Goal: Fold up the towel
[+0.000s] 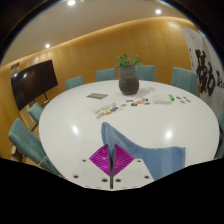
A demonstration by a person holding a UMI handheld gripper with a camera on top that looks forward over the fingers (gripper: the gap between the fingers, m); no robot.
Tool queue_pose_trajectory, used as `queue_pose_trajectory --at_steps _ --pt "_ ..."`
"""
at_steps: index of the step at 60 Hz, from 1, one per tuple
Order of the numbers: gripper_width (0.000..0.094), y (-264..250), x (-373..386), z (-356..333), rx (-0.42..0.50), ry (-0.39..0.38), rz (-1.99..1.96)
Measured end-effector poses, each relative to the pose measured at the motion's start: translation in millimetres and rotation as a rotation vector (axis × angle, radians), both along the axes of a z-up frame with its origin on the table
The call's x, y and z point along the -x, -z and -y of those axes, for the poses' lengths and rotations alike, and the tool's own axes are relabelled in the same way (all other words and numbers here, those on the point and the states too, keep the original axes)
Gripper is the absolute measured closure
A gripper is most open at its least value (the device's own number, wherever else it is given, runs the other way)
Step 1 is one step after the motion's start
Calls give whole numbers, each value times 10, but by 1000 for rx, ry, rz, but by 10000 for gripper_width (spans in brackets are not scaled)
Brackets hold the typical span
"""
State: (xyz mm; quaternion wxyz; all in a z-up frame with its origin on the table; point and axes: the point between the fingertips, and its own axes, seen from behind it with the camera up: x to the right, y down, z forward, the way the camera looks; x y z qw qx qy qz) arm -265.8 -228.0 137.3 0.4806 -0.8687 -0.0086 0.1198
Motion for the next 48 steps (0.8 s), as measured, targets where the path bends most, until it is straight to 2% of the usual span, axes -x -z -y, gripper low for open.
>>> queue_pose_trajectory --at_steps 6,14,18,24,26,29,32,48 --pt "907 -113 -523 -82 3 67 -40" --pt "885 429 -1324 -100 105 183 21" --pt "800 725 -1618 -101 145 211 54" --pt "444 976 -1982 18 199 250 113" --pt "267 973 -2013 27 200 256 127" --pt "49 893 -2046 64 193 257 144" --pt "78 781 -2060 136 187 264 160" --pt "69 -49 -1877 748 140 300 205"
